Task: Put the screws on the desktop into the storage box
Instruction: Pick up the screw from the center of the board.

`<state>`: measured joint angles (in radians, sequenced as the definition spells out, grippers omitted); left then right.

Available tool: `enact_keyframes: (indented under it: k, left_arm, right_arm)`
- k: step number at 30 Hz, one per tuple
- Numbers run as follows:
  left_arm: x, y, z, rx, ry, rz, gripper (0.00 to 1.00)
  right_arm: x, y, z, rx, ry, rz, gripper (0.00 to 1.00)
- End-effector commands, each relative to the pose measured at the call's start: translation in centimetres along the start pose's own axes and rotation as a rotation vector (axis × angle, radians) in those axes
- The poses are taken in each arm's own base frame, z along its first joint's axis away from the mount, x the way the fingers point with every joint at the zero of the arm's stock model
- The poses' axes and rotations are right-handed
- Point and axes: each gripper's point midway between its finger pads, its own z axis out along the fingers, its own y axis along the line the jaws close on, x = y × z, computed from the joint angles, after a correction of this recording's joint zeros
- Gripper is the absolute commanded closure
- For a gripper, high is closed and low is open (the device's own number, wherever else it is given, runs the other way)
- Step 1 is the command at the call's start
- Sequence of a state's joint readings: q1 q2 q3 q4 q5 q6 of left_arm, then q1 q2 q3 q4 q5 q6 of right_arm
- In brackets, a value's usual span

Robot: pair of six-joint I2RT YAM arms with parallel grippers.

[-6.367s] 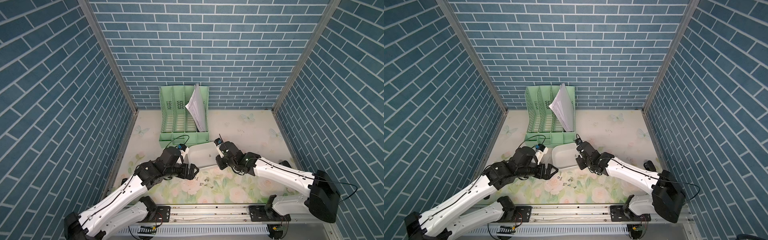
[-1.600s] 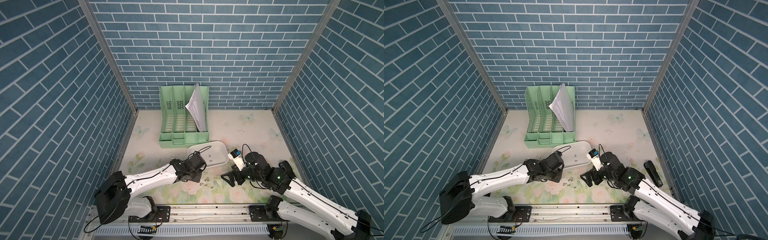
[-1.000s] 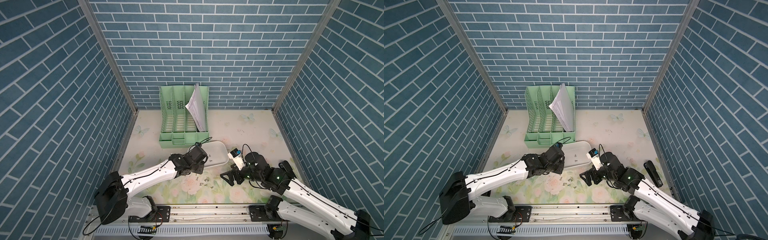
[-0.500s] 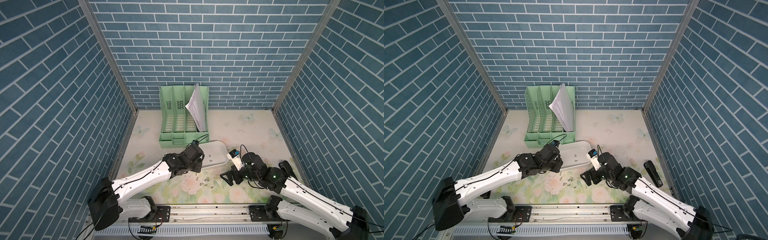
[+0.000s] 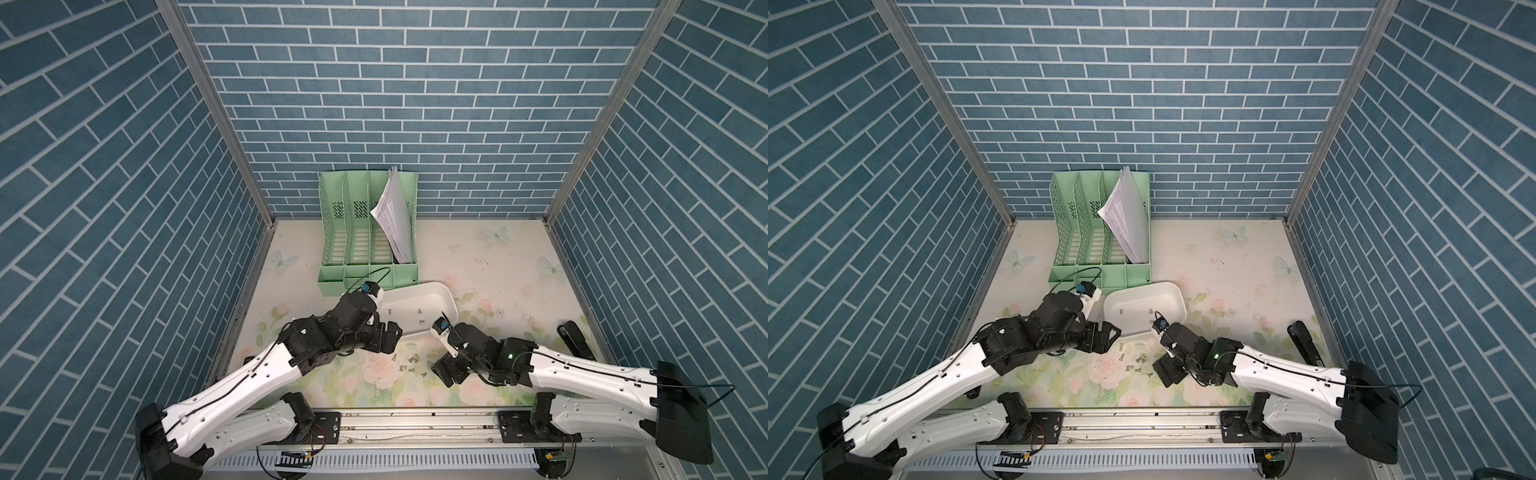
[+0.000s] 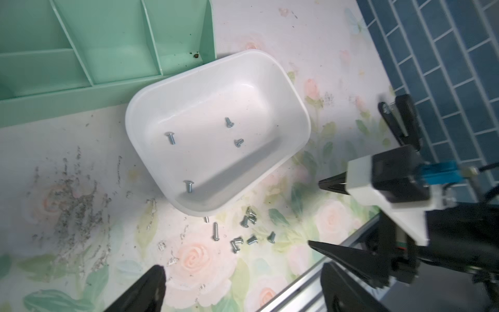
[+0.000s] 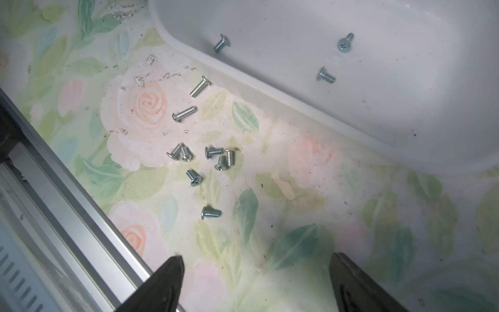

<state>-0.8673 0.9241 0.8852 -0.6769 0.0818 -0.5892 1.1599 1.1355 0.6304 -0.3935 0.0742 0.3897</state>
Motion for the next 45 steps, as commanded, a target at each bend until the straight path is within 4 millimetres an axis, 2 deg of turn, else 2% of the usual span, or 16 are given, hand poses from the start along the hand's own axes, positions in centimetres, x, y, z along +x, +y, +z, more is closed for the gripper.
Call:
enact_keyframes:
  k: [1, 9, 18, 29, 45]
  left_arm:
    - [2.0, -0.1, -0.7, 0.060, 0.067, -0.008, 0.00]
    - [2.6, -1.2, -2.5, 0.187, 0.047, -0.019, 0.00]
    - [3.2, -0.7, -2.4, 0.192, 0.062, -0.020, 0.00]
    - [3.4, -0.4, -2.0, 0.192, 0.071, -0.019, 0.00]
    - [3.3, 0.1, -1.4, 0.184, 0.066, -0.022, 0.00]
  right_arm:
    - [-1.8, 0.8, 0.4, 0.017, -0.050, 0.002, 0.13]
    - [-1.2, 2.8, 3.0, 0.032, 0.017, -0.070, 0.23]
    - [-0.6, 3.5, 4.8, 0.043, 0.061, -0.102, 0.37]
    - [0.5, 4.1, 6.1, 0.049, 0.110, -0.128, 0.54]
    - [1.9, 4.3, 6.7, 0.050, 0.144, -0.130, 0.66]
